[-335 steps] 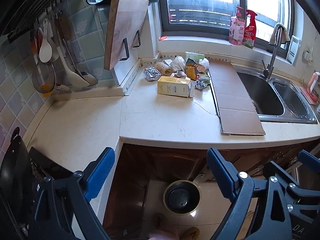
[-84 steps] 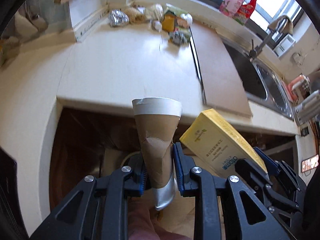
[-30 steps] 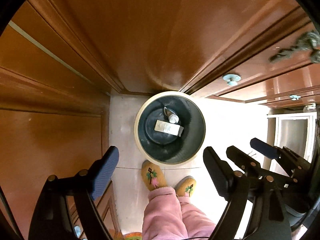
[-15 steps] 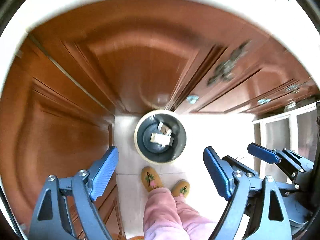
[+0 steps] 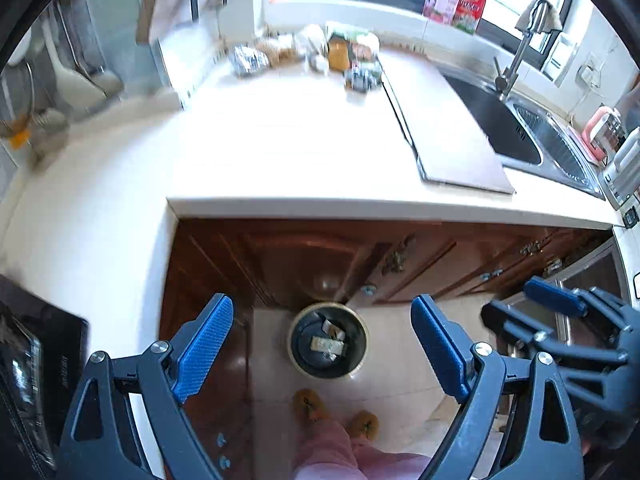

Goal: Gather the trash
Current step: 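Raise both grippers back to the counter trash pile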

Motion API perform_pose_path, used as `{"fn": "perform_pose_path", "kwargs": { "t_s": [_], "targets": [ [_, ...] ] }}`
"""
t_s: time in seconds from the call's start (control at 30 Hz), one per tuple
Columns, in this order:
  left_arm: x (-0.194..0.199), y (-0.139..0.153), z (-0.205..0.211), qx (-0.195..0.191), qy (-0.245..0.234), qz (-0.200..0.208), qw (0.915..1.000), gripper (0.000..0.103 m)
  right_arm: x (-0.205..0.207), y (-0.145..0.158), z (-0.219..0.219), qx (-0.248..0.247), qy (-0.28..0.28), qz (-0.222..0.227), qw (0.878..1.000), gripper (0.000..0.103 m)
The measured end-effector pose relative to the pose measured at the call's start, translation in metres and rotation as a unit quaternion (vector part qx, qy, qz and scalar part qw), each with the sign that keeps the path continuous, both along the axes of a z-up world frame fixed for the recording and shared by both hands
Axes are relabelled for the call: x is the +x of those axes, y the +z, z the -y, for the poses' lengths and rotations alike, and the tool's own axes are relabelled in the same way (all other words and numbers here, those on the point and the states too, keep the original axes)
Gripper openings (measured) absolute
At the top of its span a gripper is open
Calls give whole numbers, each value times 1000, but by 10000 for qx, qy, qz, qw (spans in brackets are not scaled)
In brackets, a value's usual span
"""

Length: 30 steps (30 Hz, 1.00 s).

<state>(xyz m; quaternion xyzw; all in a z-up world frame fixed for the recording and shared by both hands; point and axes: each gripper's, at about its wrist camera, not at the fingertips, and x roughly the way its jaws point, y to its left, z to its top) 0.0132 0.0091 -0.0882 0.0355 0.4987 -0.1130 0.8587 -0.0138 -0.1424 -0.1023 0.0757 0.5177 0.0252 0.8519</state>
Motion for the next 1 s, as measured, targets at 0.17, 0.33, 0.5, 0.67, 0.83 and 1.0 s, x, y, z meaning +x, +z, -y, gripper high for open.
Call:
{"fn": "perform_pose_path", "kwargs": {
  "t_s": [0.17, 0.33, 0.5, 0.67, 0.83, 1.0],
  "targets": [
    [2, 33, -2, 25, -115, 274, 9996, 90, 6, 42, 3, 21, -132, 408, 9991, 62],
    [9, 62, 3, 62, -268, 653, 9975, 89, 13, 74, 7, 24, -275, 731, 9969, 62],
    [24, 86, 8, 19, -405, 1042, 9937, 90, 23, 94, 10, -60, -426, 962, 9944, 62],
    [44, 101, 15, -32, -564, 1280, 9902, 90, 36, 103, 19, -86, -647, 1053, 9923, 62],
    [70, 104, 23, -13, -711, 1367, 9881, 90, 54, 104, 31, -43, -866, 1084, 9903, 62],
    [106, 97, 34, -111, -740, 1209, 9898, 90, 86, 98, 48, 78, -929, 942, 9912, 62]
  ]
}}
